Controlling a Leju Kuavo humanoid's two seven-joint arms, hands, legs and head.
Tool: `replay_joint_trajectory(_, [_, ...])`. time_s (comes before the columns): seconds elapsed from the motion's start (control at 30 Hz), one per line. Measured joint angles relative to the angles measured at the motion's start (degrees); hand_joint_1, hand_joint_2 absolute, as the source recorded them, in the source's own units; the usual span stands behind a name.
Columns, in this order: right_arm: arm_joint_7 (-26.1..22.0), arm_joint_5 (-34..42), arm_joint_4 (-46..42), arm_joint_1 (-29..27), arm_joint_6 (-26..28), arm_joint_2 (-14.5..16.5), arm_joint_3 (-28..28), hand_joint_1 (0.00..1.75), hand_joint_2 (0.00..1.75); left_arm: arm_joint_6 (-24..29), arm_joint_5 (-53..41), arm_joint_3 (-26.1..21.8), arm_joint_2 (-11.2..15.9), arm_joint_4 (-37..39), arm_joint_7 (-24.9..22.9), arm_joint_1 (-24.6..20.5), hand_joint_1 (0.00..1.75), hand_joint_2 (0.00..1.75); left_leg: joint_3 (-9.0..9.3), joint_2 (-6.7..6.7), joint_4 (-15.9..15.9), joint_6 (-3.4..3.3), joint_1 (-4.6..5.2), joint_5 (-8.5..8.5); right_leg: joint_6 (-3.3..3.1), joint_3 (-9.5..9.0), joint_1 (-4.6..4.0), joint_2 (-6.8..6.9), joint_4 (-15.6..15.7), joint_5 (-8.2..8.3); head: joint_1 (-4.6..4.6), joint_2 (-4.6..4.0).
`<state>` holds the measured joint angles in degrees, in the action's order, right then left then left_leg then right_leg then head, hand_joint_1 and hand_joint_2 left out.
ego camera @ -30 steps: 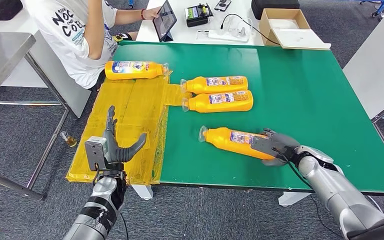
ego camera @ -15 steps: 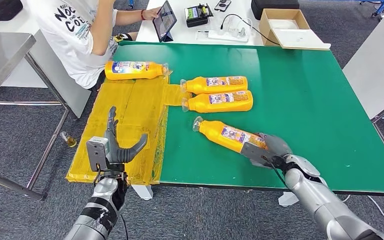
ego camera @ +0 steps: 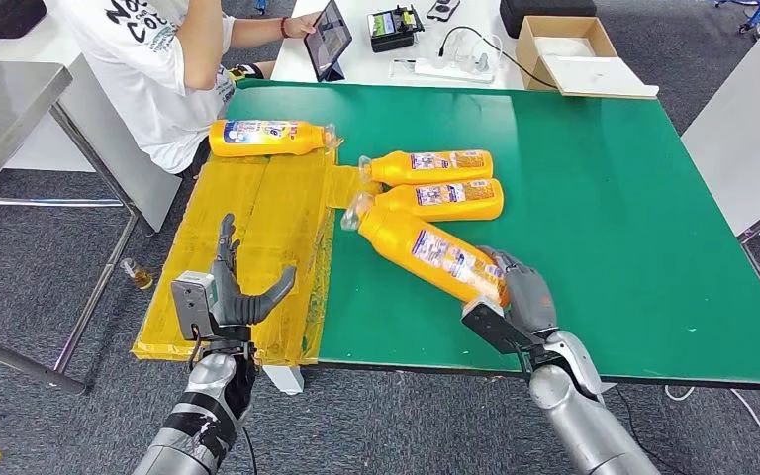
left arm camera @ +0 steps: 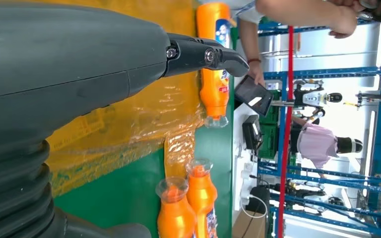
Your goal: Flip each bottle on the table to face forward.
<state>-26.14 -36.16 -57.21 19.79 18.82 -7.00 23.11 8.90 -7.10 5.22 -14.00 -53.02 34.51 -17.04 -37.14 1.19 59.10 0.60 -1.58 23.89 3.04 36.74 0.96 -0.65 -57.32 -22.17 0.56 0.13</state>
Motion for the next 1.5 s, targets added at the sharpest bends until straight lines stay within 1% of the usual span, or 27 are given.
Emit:
replay_joint_trajectory(0.1, [-2.12,1.48,-5.58,-2.69,3.71,2.86,-3.82,1.75,1.75,-0.41,1.54,0.04,-0.14,0.0,-0.25,0.0,0.0,1.75,-0.01,-0.01,0.0,0.01,-0.01,0.01,0.0,0.08,-0.01,-0.01,0.0,0.0,0.03,0.0])
replay_joint_trajectory(0.2, [-2.33,1.73,-9.0,-4.17,4.17,4.52,-5.94,1.75,1.75,-0.56,1.94,0.06,-0.32,-0.03,-0.31,0.0,0.0,1.75,-0.03,-0.01,-0.01,0.01,-0.02,0.01,-0.01,0.1,-0.02,0.0,0.0,-0.01,0.02,0.0])
replay_joint_trajectory(0.47, [-2.62,2.13,-12.57,-5.83,4.43,6.0,-8.32,1.75,1.75,-0.62,2.14,0.08,-0.36,-0.09,-0.31,-0.01,0.0,1.75,-0.05,-0.01,0.0,0.0,0.01,0.0,0.0,0.1,0.01,0.0,0.0,0.0,0.01,0.0])
replay_joint_trajectory(0.63, [-5.01,4.68,-14.56,-7.35,7.06,7.51,-10.06,1.75,1.75,2.89,4.09,0.03,-0.39,-0.91,0.36,0.08,0.0,1.75,-0.05,-0.01,-0.01,0.01,-0.01,0.0,0.0,0.11,-0.01,-0.01,0.0,0.0,0.02,0.0])
replay_joint_trajectory(0.7, [-5.73,5.9,-15.32,-8.23,7.8,8.3,-10.91,1.75,1.75,3.1,5.67,-0.02,-0.4,-1.75,0.13,0.13,0.0,1.75,-0.06,-0.01,-0.01,0.01,-0.02,0.01,-0.01,0.12,-0.02,0.0,0.0,-0.01,0.02,0.0])
replay_joint_trajectory(0.77, [-6.74,6.96,-15.8,-9.02,8.3,9.02,-11.65,1.75,1.75,0.35,8.22,0.02,-0.4,-2.53,-1.63,0.27,0.0,1.75,-0.07,-0.01,-0.01,0.01,-0.02,0.01,-0.01,0.12,-0.02,0.0,0.0,-0.02,0.02,0.0])
replay_joint_trajectory(0.8, [-7.33,7.44,-15.93,-9.39,8.44,9.36,-11.91,1.75,1.75,-2.27,9.98,0.2,-0.4,-2.84,-3.01,0.36,0.0,1.75,-0.07,-0.01,-0.01,0.01,-0.01,0.01,-0.01,0.13,-0.01,0.0,0.0,-0.02,0.02,0.0])
replay_joint_trajectory(0.9, [-9.24,8.84,-15.88,-10.31,8.01,10.33,-12.36,1.75,1.75,-13.31,16.73,1.74,-0.32,-3.45,-7.86,0.72,0.0,1.75,-0.11,-0.01,-0.01,0.01,-0.01,0.01,-0.01,0.13,0.0,0.0,0.0,-0.02,0.0,0.0])
replay_joint_trajectory(1.0, [-11.65,10.07,-14.29,-10.6,6.07,11.75,-12.25,1.75,1.75,-24.92,24.1,4.54,0.32,-3.76,-11.98,0.85,0.0,1.75,-0.12,-0.02,-0.01,0.01,0.0,0.01,0.0,0.13,0.0,0.0,0.0,-0.01,0.0,0.0])
replay_joint_trajectory(1.07, [-12.93,10.39,-11.83,-10.6,5.14,13.06,-11.58,1.75,1.75,-30.26,27.71,6.56,1.0,-3.86,-13.4,0.86,0.0,1.75,-0.1,-0.03,-0.02,0.02,-0.01,0.01,-0.01,0.13,-0.01,-0.01,0.0,-0.01,0.01,0.0])
replay_joint_trajectory(1.1, [-13.27,10.44,-10.36,-10.6,4.98,13.75,-10.96,1.75,1.75,-32.1,29.01,7.45,1.33,-3.87,-13.86,0.85,0.0,1.75,-0.1,-0.03,-0.02,0.02,-0.02,0.01,-0.01,0.14,-0.03,-0.01,0.0,-0.01,0.01,0.0])
replay_joint_trajectory(1.17, [-13.55,10.52,-7.54,-10.63,5.07,15.07,-9.36,1.75,1.75,-34.27,30.59,8.98,1.9,-3.87,-14.43,0.85,0.0,1.75,-0.11,-0.03,-0.02,0.02,-0.06,0.01,-0.02,0.17,-0.07,-0.01,-0.01,-0.02,0.02,0.0])
replay_joint_trajectory(1.27, [-13.68,10.79,-4.89,-10.63,5.29,16.33,-7.56,1.75,1.75,-34.99,31.2,10.42,2.54,-3.87,-14.72,0.85,0.0,1.75,-0.13,-0.03,-0.03,0.03,-0.11,0.01,-0.04,0.18,-0.12,-0.01,-0.01,-0.03,0.01,0.0])
replay_joint_trajectory(1.5, [-13.7,11.49,-2.0,-10.41,5.53,17.03,-6.09,1.75,1.75,-35.02,31.64,11.53,3.56,-3.87,-14.75,0.84,0.0,1.75,-0.17,-0.02,-0.02,0.02,-0.08,0.01,-0.03,0.18,-0.07,0.0,0.0,-0.03,0.0,0.0])
